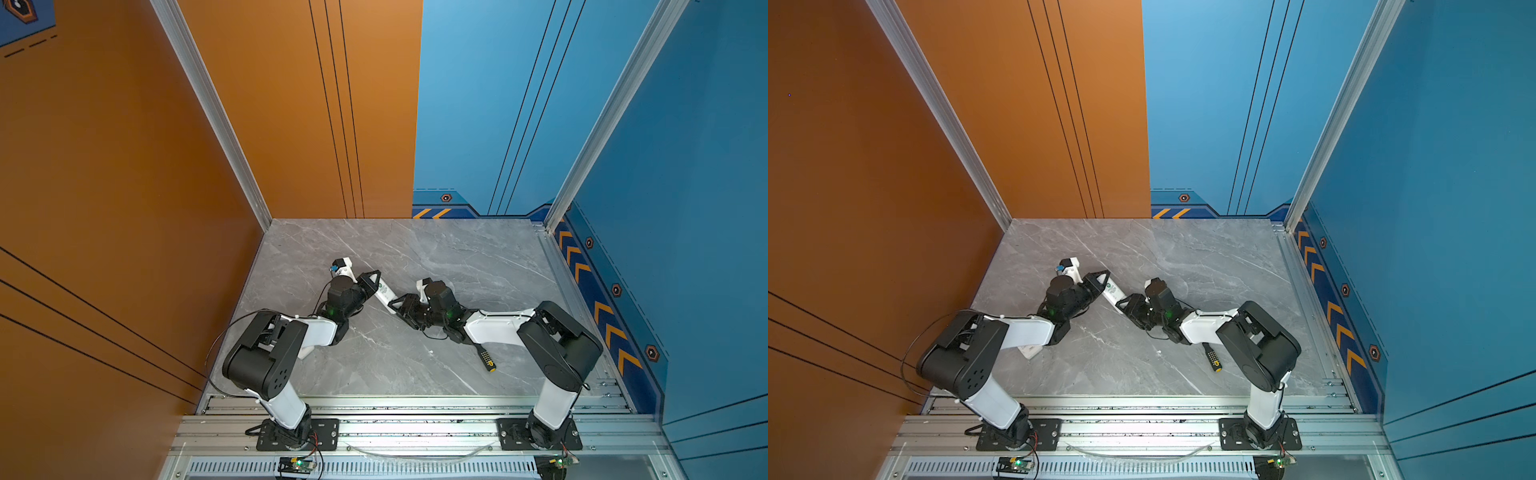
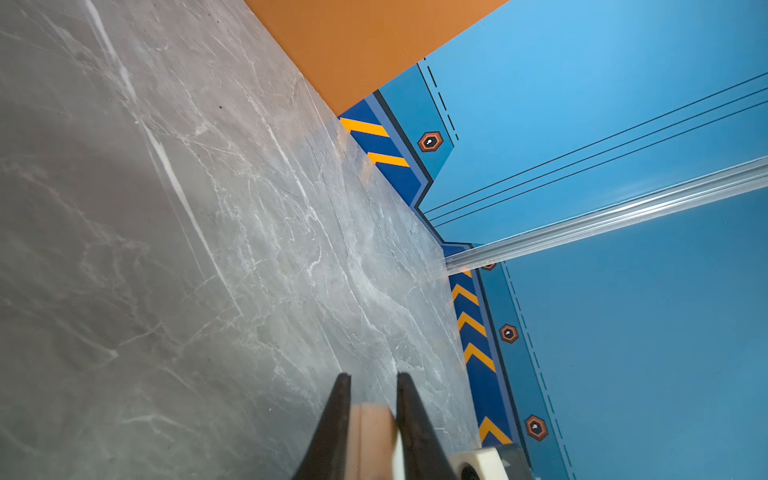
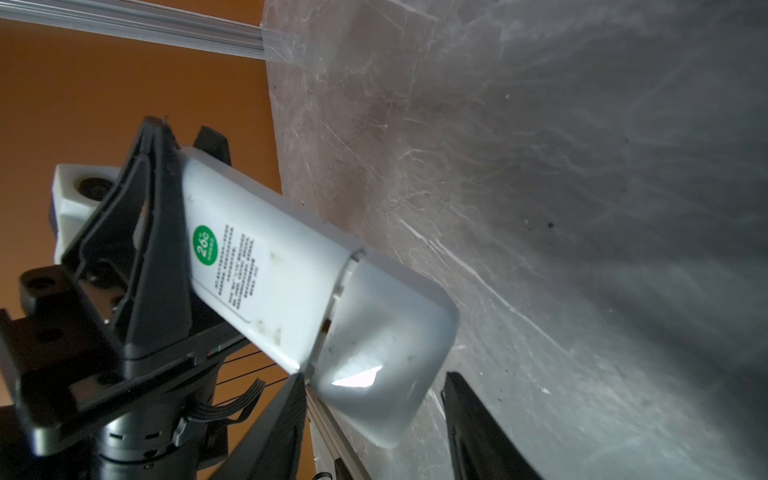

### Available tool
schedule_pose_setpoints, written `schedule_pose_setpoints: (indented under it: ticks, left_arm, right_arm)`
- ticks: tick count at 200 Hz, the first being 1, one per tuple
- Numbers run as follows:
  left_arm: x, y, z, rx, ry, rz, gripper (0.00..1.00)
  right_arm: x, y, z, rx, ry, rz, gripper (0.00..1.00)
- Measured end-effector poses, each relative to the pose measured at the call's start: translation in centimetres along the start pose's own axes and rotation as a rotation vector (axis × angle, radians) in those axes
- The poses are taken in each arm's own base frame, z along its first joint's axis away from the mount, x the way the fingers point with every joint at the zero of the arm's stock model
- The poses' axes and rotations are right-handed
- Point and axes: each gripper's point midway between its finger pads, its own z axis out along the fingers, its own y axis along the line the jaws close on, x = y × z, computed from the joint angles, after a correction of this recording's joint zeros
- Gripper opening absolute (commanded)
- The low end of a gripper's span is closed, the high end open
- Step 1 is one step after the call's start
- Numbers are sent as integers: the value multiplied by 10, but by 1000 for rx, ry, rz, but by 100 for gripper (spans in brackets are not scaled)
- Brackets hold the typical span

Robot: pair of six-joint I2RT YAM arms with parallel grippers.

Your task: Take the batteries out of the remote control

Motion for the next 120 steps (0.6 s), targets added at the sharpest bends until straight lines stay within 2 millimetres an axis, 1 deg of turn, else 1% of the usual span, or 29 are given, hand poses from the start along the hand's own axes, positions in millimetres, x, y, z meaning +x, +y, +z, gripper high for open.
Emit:
schedule_pose_setpoints:
  ticks: [19,42,68,83,120]
  left_arm:
    - [0,0,0,1,-1,0,0]
    - [0,0,0,1,0,3,0]
    - [0,0,0,2,3,9,0]
    - [1,0,0,-3,7,18,0]
    - [2,-4,-4,-15,26,55,0]
  right_arm:
    - [0,0,0,0,-1,3,54]
    - [-1,0,0,0,-5,10,47]
    - [-2,3,0,-11,-12,15,44]
    - [-3,1,0,-9,-12,19,42]
    - [-4,3,-9,-14,-26,19,40]
